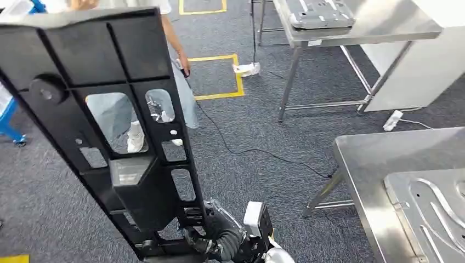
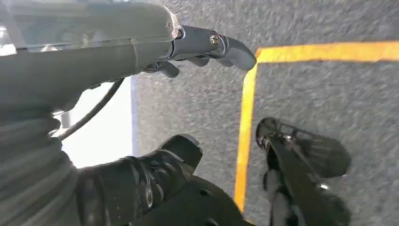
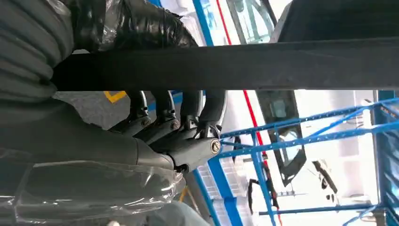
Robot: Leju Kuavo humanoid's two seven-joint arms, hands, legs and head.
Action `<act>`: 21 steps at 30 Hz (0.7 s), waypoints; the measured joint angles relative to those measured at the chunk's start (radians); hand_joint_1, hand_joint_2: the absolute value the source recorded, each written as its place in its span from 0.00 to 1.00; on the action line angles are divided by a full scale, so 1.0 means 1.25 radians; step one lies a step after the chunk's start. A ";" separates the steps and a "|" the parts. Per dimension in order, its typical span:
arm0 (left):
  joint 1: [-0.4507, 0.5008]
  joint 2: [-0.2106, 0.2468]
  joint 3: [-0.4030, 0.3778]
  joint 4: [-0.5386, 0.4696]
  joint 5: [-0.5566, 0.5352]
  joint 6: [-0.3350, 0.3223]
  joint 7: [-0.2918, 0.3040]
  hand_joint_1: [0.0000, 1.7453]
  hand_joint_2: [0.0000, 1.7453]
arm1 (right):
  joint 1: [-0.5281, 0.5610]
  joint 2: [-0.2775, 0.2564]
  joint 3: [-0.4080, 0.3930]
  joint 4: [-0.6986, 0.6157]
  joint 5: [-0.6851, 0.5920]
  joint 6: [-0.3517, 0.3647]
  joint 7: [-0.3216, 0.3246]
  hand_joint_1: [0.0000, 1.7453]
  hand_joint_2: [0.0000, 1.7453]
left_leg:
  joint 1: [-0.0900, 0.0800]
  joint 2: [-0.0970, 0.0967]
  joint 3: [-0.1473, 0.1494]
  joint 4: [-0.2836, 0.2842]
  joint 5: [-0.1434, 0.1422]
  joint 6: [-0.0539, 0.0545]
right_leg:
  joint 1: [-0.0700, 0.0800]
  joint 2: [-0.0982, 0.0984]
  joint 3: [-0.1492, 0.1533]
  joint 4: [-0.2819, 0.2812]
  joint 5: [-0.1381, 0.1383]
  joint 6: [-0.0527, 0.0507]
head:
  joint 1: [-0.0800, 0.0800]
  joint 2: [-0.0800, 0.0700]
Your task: Take the parts from the cabinet and place them on the table.
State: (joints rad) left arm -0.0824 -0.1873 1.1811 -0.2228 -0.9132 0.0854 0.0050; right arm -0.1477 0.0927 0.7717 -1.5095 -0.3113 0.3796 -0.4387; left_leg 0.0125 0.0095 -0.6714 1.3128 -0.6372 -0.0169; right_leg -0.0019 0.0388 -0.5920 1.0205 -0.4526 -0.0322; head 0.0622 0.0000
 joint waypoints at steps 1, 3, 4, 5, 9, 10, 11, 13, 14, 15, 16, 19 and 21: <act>0.002 0.000 0.002 0.000 0.002 -0.001 0.001 0.00 1.00 | -0.001 0.001 0.001 0.005 0.000 0.001 0.002 1.00 1.00 | 0.000 0.000 0.009 -0.023 0.025 0.001 | 0.000 0.011 0.000 0.003 0.000 0.000 | 0.000 0.000; 0.003 0.001 0.007 0.000 0.004 -0.001 0.002 0.00 1.00 | -0.003 0.003 0.001 0.011 -0.001 0.002 0.002 1.00 1.00 | 0.002 -0.012 0.062 -0.145 0.097 0.004 | -0.002 0.033 0.000 0.007 -0.002 0.002 | 0.000 0.000; 0.003 0.001 0.009 0.000 0.004 -0.001 0.002 0.00 1.00 | -0.005 0.005 0.001 0.013 -0.001 0.002 0.002 1.00 1.00 | 0.006 -0.047 0.091 -0.215 0.122 0.005 | -0.002 0.042 -0.002 0.010 -0.003 0.005 | 0.000 0.000; 0.004 0.001 0.011 0.000 0.004 -0.001 0.003 0.00 1.00 | -0.009 0.007 0.001 0.016 -0.002 0.003 0.002 1.00 1.00 | 0.005 -0.072 0.097 -0.230 0.109 0.008 | 0.002 0.050 -0.007 0.014 -0.002 0.011 | 0.000 0.000; -0.001 0.001 0.014 0.000 0.007 0.001 0.003 0.00 1.00 | -0.014 0.009 0.003 0.024 -0.009 0.012 0.002 1.00 1.00 | 0.005 -0.042 0.098 -0.236 0.121 0.027 | 0.000 0.081 -0.016 0.008 0.009 0.033 | 0.001 0.000; 0.000 0.001 0.015 0.000 0.009 0.001 0.003 0.00 1.00 | -0.015 0.009 0.004 0.027 -0.011 0.013 0.002 1.00 1.00 | 0.008 -0.024 0.100 -0.244 0.127 0.035 | -0.001 0.062 -0.020 0.018 -0.001 0.034 | 0.000 0.000; 0.000 0.001 0.017 0.000 0.012 0.001 0.003 0.00 1.00 | -0.020 0.009 0.005 0.030 -0.014 0.014 0.002 1.00 1.00 | 0.007 -0.020 0.101 -0.248 0.130 0.040 | 0.004 0.020 -0.034 0.048 -0.026 0.036 | 0.007 0.000; 0.003 0.001 0.021 0.000 0.014 0.000 0.004 0.00 1.00 | -0.027 0.015 0.007 0.036 -0.015 0.015 0.002 1.00 1.00 | 0.003 0.002 0.098 -0.247 0.130 0.043 | 0.001 -0.017 -0.088 0.168 -0.089 0.040 | 0.007 0.000; 0.003 0.001 0.024 0.000 0.015 0.000 0.005 0.00 1.00 | -0.028 0.015 0.009 0.040 -0.015 0.016 0.002 1.00 1.00 | 0.001 0.013 0.097 -0.247 0.128 0.045 | -0.001 -0.022 -0.112 0.221 -0.110 0.042 | 0.007 0.000; 0.004 0.002 0.027 0.000 0.016 0.000 0.006 0.00 1.00 | -0.028 0.016 0.010 0.045 -0.016 0.016 0.003 1.00 1.00 | 0.001 0.025 0.097 -0.246 0.128 0.045 | -0.003 -0.024 -0.124 0.251 -0.113 0.042 | 0.007 0.000; 0.004 0.002 0.030 0.000 0.016 0.000 0.007 0.00 1.00 | -0.029 0.016 0.012 0.049 -0.017 0.016 0.003 1.00 1.00 | 0.001 0.035 0.097 -0.246 0.127 0.044 | -0.004 -0.026 -0.116 0.237 -0.097 0.043 | 0.007 0.000; 0.001 0.001 0.031 0.000 0.015 -0.001 0.009 0.00 1.00 | -0.033 0.019 0.012 0.057 -0.020 0.017 0.004 1.00 1.00 | 0.000 0.059 0.103 -0.244 0.122 0.038 | 0.000 -0.067 -0.005 0.039 -0.006 0.033 | 0.007 0.000; 0.002 0.000 0.032 0.000 0.013 -0.001 0.009 0.00 1.00 | -0.038 0.024 0.013 0.059 -0.023 0.018 0.004 1.00 1.00 | -0.006 0.073 0.103 -0.241 0.117 0.030 | 0.013 -0.094 0.007 0.001 -0.012 0.023 | 0.007 0.000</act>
State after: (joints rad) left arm -0.0797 -0.1869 1.2211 -0.2228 -0.8964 0.0843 0.0164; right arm -0.1957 0.1224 0.7874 -1.4355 -0.3402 0.4021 -0.4337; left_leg 0.0053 0.1007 -0.5423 1.0111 -0.4904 0.0202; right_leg 0.0146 -0.0783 -0.5836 1.0221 -0.4682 -0.0037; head 0.0705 0.0000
